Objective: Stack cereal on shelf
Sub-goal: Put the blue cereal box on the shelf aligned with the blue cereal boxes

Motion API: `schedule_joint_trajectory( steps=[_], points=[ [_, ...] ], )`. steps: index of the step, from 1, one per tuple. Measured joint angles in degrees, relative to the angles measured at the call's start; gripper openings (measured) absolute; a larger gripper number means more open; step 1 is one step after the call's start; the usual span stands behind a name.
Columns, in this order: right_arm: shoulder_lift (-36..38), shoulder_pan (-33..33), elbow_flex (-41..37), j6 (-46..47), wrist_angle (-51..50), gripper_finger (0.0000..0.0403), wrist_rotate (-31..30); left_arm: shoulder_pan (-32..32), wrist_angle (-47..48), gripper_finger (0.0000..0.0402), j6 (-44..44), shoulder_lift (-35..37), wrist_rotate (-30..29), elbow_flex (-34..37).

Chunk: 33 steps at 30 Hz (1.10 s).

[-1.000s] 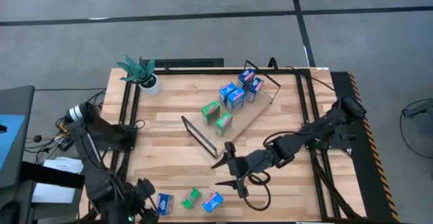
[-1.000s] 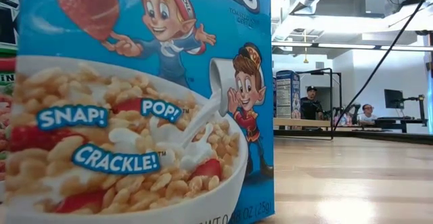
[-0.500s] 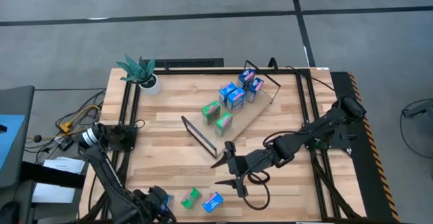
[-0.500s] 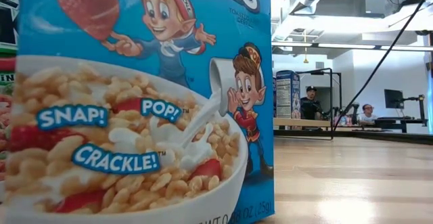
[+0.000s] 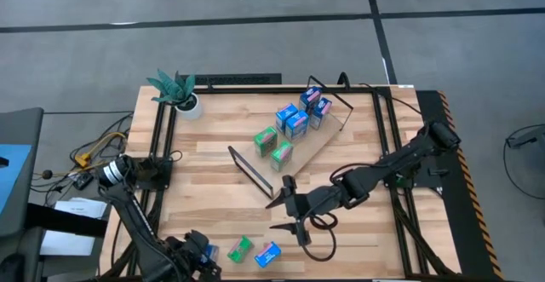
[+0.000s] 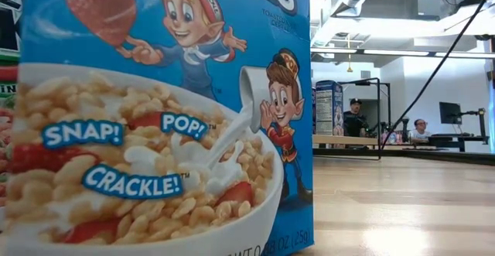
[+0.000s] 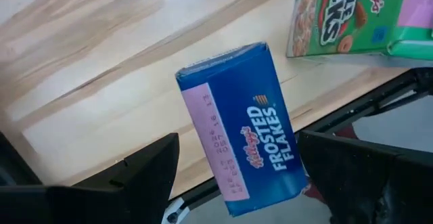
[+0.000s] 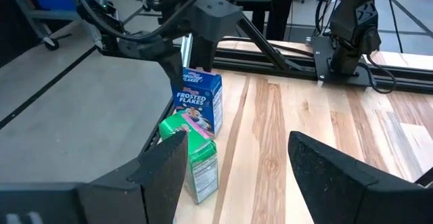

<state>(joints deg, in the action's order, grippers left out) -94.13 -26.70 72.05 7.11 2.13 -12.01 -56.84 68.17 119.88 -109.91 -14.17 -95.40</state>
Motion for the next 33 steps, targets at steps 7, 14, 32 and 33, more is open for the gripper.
schedule_joint_trajectory(
  steps=[7, 14, 32, 33],
  points=[
    [0.0, 0.9, 0.0, 0.0, -0.1, 0.0282, 0.1, 0.3, -1.4, 0.0293, 0.8, 0.0, 0.5, 0.0],
    [0.0, 1.4, 0.0, 0.0, -0.1, 0.0282, 0.1, 0.4, -3.8, 0.0293, 1.0, 0.0, 1.4, 0.0],
    [0.0, 2.1, 0.0, 0.0, -0.6, 0.0282, 0.1, 0.4, -4.5, 0.0219, 0.2, -1.7, 2.4, 0.1],
    [0.0, 2.1, 0.0, 0.0, -0.6, 0.0282, 0.1, 0.4, -5.0, 0.0216, 0.2, -1.8, 2.4, 0.1]
  ],
)
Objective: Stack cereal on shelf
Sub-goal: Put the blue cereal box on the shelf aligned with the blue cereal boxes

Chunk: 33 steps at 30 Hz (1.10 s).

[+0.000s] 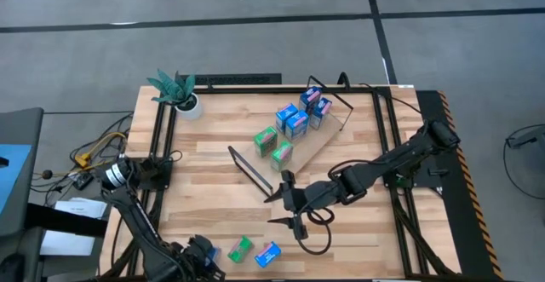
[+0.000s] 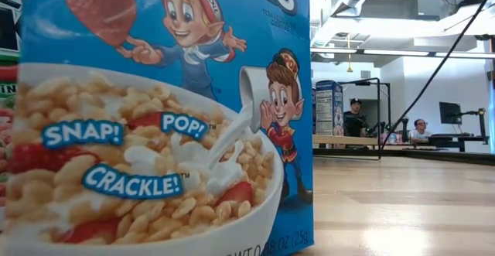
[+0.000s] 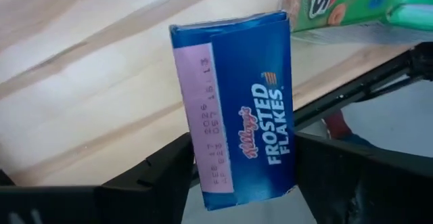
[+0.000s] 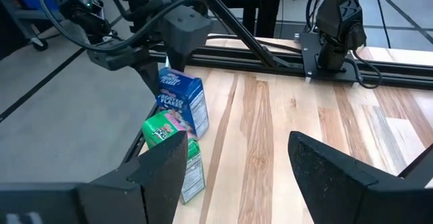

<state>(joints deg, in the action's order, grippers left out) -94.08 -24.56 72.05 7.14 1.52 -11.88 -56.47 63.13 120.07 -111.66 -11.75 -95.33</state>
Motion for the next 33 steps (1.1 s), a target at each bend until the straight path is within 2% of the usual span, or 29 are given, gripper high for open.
schedule_joint_trajectory(
  steps=[13, 20, 25, 27, 33],
  points=[
    [0.0, 0.7, 0.0, 0.0, -0.3, 0.0282, 0.1, 0.5, -0.9, 0.0146, -2.7, -0.3, -0.5, 0.0],
    [0.2, 1.4, 0.0, -0.1, -0.2, 0.0282, 0.1, 1.4, -0.1, 0.0142, -9.0, 2.1, -0.9, -0.2],
    [0.2, 1.8, 0.0, -0.3, -0.1, 0.0282, 0.3, 1.6, 5.6, 0.0142, -10.9, 4.2, 4.0, -0.2],
    [0.2, 1.9, 0.0, -0.3, 0.4, 0.0282, 2.2, 1.4, 7.7, 0.0142, -11.6, 5.4, 4.9, -0.2],
    [0.2, 2.7, 0.0, -0.3, 1.2, 0.0282, 6.2, 1.9, 8.9, 0.0142, -16.8, 11.1, 1.3, -0.2]
  ],
)
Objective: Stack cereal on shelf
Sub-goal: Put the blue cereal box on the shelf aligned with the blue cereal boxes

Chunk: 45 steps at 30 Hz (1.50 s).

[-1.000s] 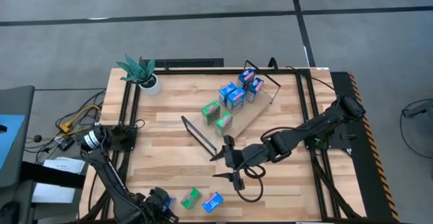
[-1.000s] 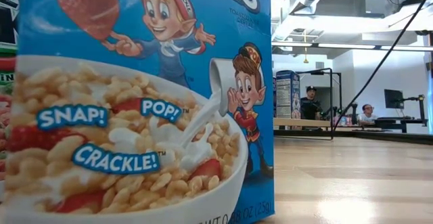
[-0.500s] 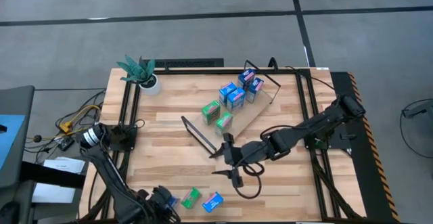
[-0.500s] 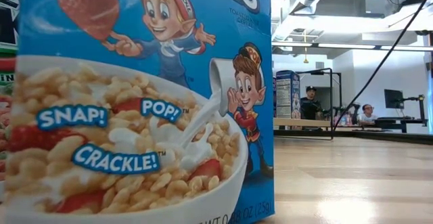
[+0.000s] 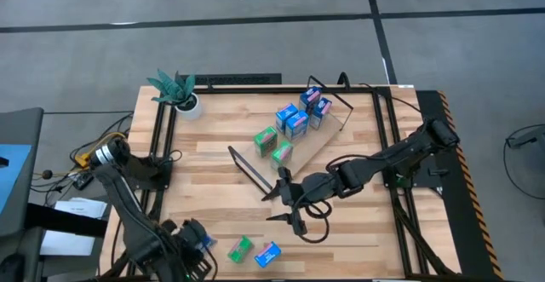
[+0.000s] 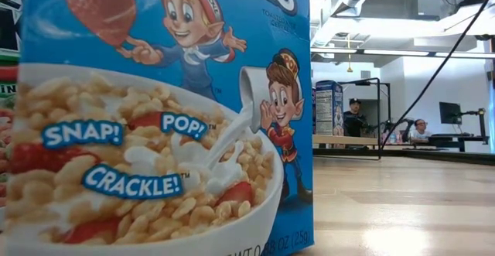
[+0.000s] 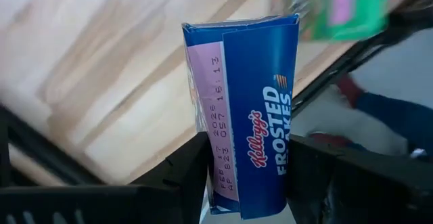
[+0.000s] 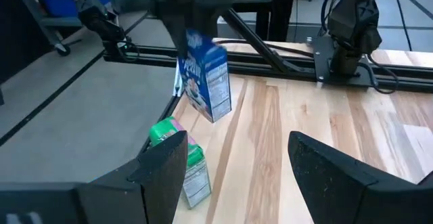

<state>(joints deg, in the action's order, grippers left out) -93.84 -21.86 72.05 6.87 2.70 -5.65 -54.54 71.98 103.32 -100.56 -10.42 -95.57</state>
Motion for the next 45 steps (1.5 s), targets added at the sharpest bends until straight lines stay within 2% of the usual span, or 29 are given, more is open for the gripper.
schedule_joint_trajectory(
  steps=[4, 8, 17, 22, 27, 36, 39, 45],
  points=[
    [0.6, 0.3, 1.2, -3.4, -0.4, 0.0282, 1.2, 1.2, -0.3, 0.0142, -4.9, 4.6, -4.7, 0.0],
    [0.6, 0.3, 6.1, -8.0, -3.3, 0.0282, 1.2, 4.4, -2.0, 0.0142, -14.5, 7.7, -6.9, -0.1],
    [0.7, 1.5, 16.1, -11.5, -16.3, 0.0282, 1.2, 17.4, -4.0, 0.0142, -38.6, 8.9, 3.3, -0.1],
    [0.7, 1.3, 18.9, -11.5, -23.5, 0.0282, 1.2, 23.7, -6.4, 0.0142, -49.9, 8.9, 3.7, -0.1],
    [0.7, 1.2, 19.8, -10.0, -25.0, 0.0282, 0.8, 27.0, -11.1, 0.0142, -60.3, 8.9, 3.7, -0.1],
    [0.6, 2.0, 19.8, -9.3, -25.0, 0.0282, -1.2, 29.9, -12.6, 0.0142, -67.8, 8.9, 3.6, -0.1],
    [0.6, 2.3, 19.8, -9.0, -25.3, 0.0282, -5.1, 30.2, -13.0, 0.0142, -68.6, 8.9, 3.6, -0.1],
    [0.5, 3.7, 19.8, -8.7, -25.7, 0.0282, -5.3, 30.2, -12.6, 0.0142, -71.1, 9.4, -0.4, -2.0]
  ],
)
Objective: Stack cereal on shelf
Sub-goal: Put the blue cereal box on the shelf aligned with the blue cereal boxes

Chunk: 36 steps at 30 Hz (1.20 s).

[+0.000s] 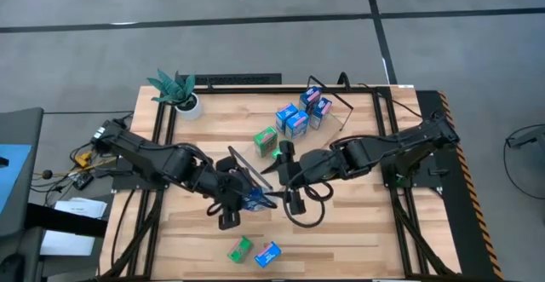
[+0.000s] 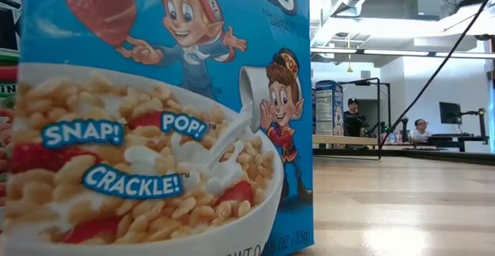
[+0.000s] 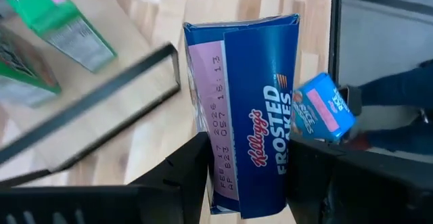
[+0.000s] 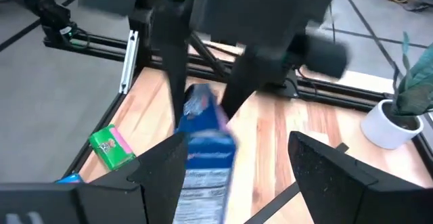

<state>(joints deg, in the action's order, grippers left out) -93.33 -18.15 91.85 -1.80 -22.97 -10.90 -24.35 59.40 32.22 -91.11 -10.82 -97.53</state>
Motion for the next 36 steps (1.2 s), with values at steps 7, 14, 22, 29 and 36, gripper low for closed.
schedule_joint_trajectory(
  steps=[7, 14, 22, 29, 36],
  points=[
    [0.3, 0.7, 0.0, -0.2, -2.1, 0.0282, 0.4, 0.3, 2.8, 0.0142, -1.5, 0.2, -1.0, -3.4],
    [0.4, 0.7, 0.0, -0.2, -1.8, 0.0282, 3.0, 1.6, 2.9, 0.0142, -3.1, 0.2, -1.6, -3.4],
    [0.3, 1.5, 0.0, -0.2, -3.0, 0.031, 5.2, 2.8, 2.9, 0.0142, -3.8, 0.2, 0.1, -3.4],
    [0.3, 2.9, 0.0, -0.2, -3.4, 0.038, 5.0, 2.8, 2.9, 0.0142, -4.4, 0.2, 0.7, -3.4],
    [0.3, 2.9, 0.0, -0.2, -2.5, 0.0393, 6.1, 3.3, 2.8, 0.0142, -6.7, 0.2, 1.5, -3.4]
  ],
)
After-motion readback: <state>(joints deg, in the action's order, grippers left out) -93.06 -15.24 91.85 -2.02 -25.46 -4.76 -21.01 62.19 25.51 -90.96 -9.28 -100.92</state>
